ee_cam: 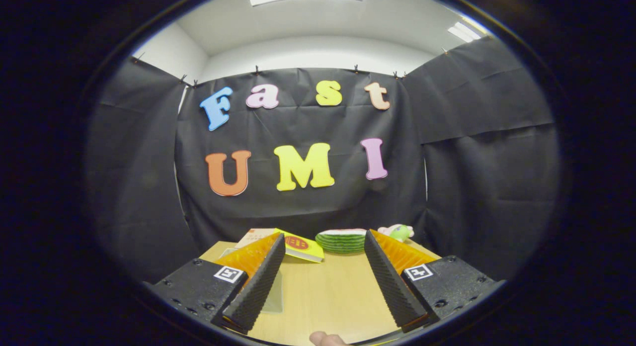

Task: Open the storage box then place both shoes into the box .Put the left shoe in first, then the right shoe, with the right side of both shoes facing outward in a uniform manner.

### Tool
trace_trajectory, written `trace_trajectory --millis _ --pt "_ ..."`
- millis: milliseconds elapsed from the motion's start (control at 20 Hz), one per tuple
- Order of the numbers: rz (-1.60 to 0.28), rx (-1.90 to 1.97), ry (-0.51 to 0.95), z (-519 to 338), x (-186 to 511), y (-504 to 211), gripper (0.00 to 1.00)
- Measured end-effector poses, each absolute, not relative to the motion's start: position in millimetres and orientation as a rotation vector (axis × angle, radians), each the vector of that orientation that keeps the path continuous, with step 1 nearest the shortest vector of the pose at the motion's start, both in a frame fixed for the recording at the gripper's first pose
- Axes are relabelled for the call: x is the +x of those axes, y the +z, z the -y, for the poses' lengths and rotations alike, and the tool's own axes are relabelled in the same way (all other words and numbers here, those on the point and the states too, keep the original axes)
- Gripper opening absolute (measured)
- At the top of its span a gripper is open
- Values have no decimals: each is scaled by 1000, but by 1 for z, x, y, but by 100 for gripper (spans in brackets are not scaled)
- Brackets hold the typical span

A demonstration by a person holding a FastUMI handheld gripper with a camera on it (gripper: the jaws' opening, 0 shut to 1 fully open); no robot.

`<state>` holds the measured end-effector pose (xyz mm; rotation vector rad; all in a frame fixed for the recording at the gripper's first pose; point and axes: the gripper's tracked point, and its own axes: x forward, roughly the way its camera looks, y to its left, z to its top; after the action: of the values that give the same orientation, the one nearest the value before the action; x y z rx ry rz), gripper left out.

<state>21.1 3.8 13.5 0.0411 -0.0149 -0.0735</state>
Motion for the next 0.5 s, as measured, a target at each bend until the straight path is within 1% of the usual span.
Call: trace_trajectory --millis 500 --pt "24 0 -55 -13 11 13 100"
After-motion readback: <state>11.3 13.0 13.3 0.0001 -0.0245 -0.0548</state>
